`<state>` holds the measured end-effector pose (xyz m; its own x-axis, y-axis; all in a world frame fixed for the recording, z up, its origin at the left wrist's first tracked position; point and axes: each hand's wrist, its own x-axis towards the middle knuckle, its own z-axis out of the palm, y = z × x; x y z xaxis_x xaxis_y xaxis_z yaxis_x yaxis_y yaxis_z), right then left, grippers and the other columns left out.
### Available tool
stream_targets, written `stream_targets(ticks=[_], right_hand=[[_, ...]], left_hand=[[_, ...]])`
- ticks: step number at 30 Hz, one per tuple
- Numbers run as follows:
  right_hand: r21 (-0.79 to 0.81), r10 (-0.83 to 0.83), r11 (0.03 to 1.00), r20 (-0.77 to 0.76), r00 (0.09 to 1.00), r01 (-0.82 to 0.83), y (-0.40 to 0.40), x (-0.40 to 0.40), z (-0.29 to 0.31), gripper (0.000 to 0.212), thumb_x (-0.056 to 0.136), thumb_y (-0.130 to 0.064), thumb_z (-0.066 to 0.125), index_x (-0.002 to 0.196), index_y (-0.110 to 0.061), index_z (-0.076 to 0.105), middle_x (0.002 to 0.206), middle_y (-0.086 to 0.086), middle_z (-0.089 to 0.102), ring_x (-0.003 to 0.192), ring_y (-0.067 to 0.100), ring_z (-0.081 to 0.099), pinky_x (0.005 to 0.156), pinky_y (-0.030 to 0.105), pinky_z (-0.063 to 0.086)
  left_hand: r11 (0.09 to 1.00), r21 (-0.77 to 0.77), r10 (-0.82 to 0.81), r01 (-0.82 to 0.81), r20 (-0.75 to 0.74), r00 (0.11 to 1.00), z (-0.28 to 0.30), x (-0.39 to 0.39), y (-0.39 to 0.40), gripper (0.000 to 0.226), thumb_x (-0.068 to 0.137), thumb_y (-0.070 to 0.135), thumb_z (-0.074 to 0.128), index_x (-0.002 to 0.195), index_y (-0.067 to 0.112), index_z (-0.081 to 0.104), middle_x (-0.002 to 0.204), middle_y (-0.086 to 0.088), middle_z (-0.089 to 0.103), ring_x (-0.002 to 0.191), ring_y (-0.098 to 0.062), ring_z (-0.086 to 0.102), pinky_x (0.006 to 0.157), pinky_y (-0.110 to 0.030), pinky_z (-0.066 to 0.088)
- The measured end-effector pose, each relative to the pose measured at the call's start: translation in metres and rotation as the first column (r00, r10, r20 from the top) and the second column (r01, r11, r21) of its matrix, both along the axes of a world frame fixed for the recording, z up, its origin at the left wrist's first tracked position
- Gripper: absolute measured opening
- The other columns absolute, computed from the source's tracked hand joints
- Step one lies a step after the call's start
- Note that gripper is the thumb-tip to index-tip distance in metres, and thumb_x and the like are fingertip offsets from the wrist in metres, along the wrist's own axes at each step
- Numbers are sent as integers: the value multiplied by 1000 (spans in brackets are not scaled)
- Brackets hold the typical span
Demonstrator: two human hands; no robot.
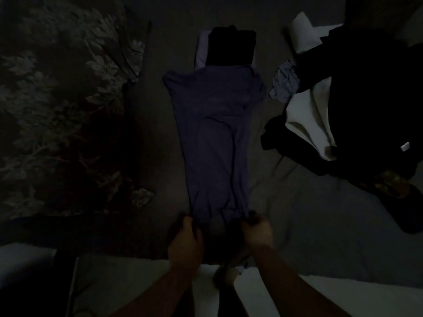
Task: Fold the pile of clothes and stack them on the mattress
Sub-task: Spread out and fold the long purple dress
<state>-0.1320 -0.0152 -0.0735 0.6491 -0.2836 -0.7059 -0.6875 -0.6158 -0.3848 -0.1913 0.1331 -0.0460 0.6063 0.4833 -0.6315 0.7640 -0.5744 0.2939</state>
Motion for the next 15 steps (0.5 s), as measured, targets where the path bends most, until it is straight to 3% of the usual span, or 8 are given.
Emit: stream_targets(ticks=[2, 4, 6, 7, 8, 11, 13, 15], right_hand=[[52, -260, 965, 62, 964, 257, 0, 2, 5, 21, 87, -13, 61, 95, 5, 65, 97, 22, 67, 95, 32, 62, 74, 34, 44], [124, -512, 857, 87, 854, 501, -4, 5, 9, 17, 89, -12, 58, 92, 4, 64, 96, 23, 65, 96, 36, 61, 81, 44, 45], [132, -638, 770, 107, 763, 625, -11, 7, 12, 12, 88, -11, 56, 90, 0, 59, 95, 19, 62, 98, 39, 60, 86, 48, 46], [118, -651, 759, 138, 747, 640, -16, 8, 12, 12, 87, -9, 55, 92, 1, 58, 96, 18, 61, 99, 40, 60, 85, 48, 46], [80, -643, 765, 172, 747, 639, -19, 9, 15, 14, 87, -7, 54, 95, 4, 57, 97, 20, 60, 99, 39, 59, 84, 47, 45], [57, -588, 805, 211, 781, 591, -30, 9, 22, 9, 90, -5, 49, 96, 2, 51, 94, 18, 55, 89, 29, 53, 77, 36, 38], [56, -537, 842, 199, 820, 537, -36, 9, 24, 12, 92, -7, 49, 96, 3, 54, 93, 17, 56, 87, 26, 51, 75, 30, 35], [99, -564, 826, 144, 813, 555, -42, 8, 19, 23, 93, -9, 51, 104, 10, 59, 103, 24, 61, 95, 34, 57, 77, 33, 38]], left_hand=[[998, 6, 55, -57, 114, 992, 8, -2, 5, 44, 93, 31, 43, 128, 6, 50, 132, -17, 52, 108, -36, 58, 84, -37, 45], [990, -3, 140, -142, 167, 976, 10, 1, 11, 57, 81, 41, 39, 114, -1, 58, 129, -22, 52, 105, -38, 59, 84, -40, 46], [978, -25, 206, -206, 233, 950, 9, 6, 19, 33, 80, 34, 48, 81, 3, 58, 93, -24, 61, 84, -39, 62, 74, -40, 46], [969, -58, 247, -241, 245, 937, 8, 8, 23, 22, 81, 26, 55, 67, 11, 48, 73, -20, 57, 73, -37, 60, 68, -38, 43], [958, -67, 288, -281, 241, 927, 10, 10, 26, 30, 82, 17, 59, 61, 17, 37, 62, -13, 50, 66, -33, 57, 63, -35, 39], [935, -43, 355, -353, 176, 918, 6, 1, 33, 40, 86, 6, 59, 63, 20, 30, 65, -13, 53, 71, -33, 59, 63, -30, 34], [950, 10, 311, -313, 85, 947, 2, -5, 34, 25, 87, 12, 59, 73, 16, 39, 83, -23, 62, 83, -38, 62, 68, -35, 41], [957, 18, 291, -291, -21, 957, 0, -10, 36, 14, 89, 20, 59, 93, 13, 48, 98, -23, 64, 93, -39, 62, 75, -38, 45]])
